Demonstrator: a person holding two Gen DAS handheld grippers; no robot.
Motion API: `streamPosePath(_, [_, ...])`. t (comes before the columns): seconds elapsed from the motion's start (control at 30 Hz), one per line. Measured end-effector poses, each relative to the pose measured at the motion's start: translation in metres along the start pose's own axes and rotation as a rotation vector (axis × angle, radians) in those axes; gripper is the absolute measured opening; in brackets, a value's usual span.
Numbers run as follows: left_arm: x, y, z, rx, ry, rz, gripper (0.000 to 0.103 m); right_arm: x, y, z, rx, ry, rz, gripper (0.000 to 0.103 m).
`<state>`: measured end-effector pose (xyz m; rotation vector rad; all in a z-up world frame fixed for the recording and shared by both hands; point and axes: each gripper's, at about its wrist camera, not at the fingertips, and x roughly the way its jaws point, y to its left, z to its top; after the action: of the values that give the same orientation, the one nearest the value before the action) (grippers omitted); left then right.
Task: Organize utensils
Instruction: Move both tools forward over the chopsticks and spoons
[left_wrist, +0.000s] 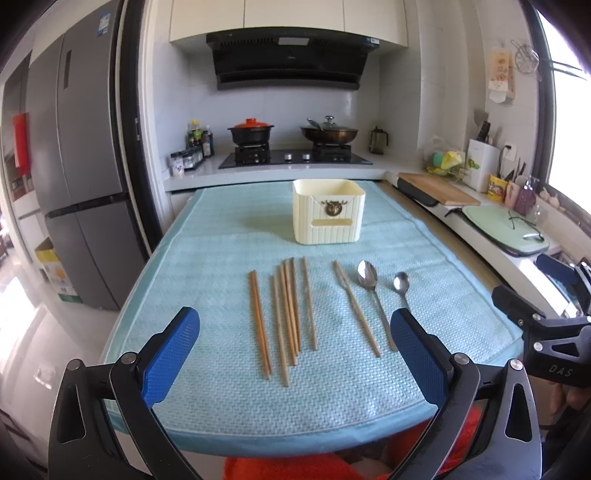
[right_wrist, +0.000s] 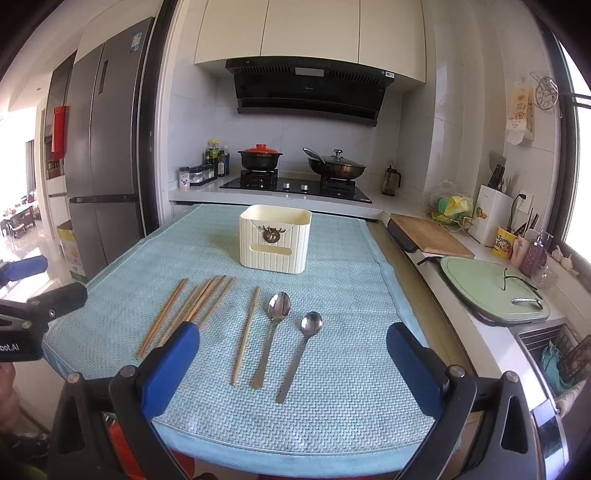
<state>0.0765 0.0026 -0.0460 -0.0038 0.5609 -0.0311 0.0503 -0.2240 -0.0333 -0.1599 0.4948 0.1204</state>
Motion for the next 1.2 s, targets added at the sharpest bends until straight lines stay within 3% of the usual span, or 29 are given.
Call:
streamPosePath(0.3, [0.030, 0.037, -0.002, -0.116, 0.068, 0.064, 0.103, 0.019, 0.006, -0.006, -0.113, 0.034, -0.093, 0.103])
streamPosePath(0.63, [0.081, 0.074, -0.013, -0.207, 0.178, 0.118, 0.103, 0.055, -0.015, -0.006, -0.024, 0.073, 0.028, 0.103])
streamPosePath(0.8, [0.110, 0.079, -0.013, -0.199, 0.209, 0.124, 0.103, 0.076, -0.037, -0.006, 0.034, 0.076, 0.036, 0.103])
streamPosePath(1.2, [0.171, 0.087, -0.025, -0.147, 0.316, 0.133, 0.103, 0.125, -0.066, -0.037, 0.172, 0.237, 0.009, 0.103])
